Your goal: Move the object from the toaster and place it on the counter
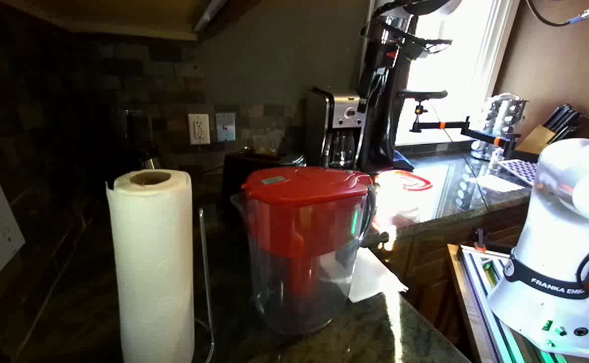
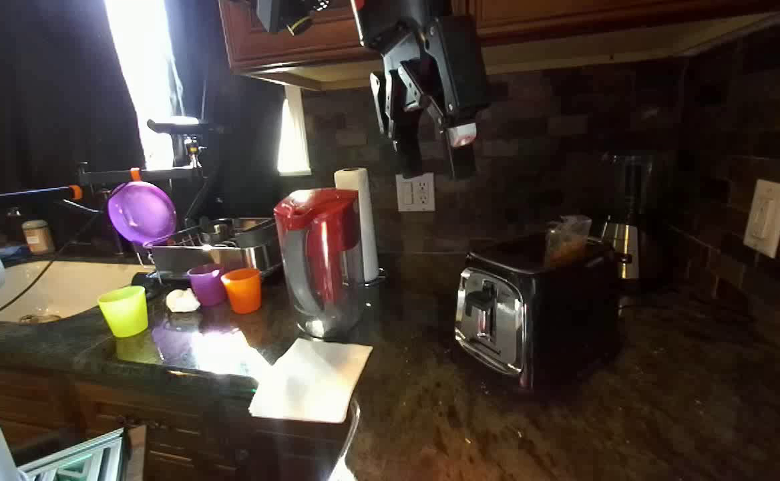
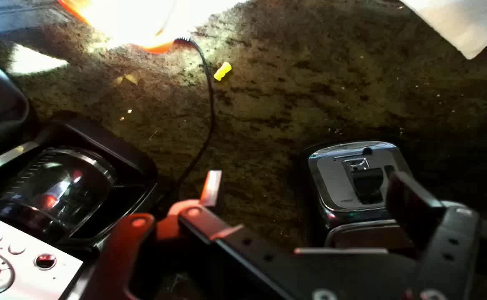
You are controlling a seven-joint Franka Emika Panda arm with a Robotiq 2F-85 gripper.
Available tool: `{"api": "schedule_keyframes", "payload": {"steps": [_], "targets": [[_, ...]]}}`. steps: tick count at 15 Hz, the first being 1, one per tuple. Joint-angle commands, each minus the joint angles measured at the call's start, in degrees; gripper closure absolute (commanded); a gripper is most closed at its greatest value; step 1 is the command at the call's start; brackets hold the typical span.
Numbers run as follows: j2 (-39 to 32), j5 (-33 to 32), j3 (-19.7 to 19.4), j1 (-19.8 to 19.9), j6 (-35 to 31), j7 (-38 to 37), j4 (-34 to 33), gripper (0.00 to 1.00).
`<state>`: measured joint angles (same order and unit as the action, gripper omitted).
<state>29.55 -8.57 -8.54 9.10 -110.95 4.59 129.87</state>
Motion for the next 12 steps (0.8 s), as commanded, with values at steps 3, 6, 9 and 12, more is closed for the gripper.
{"api": "schedule_keyframes", "payload": {"steps": [3, 6, 9, 12], "targets": [[0.0, 0.0, -0.1, -0.1, 0.1, 0.0, -0.1, 0.0], [0.0, 0.0, -0.1, -0.1, 0.1, 0.0, -0.1, 0.0], [-1.3, 2.3, -1.0, -1.3, -0.1, 1.7, -1.2, 0.0], [-3.5, 5.6, -1.8, -2.8, -1.4, 4.5, -2.6, 0.0]]}}
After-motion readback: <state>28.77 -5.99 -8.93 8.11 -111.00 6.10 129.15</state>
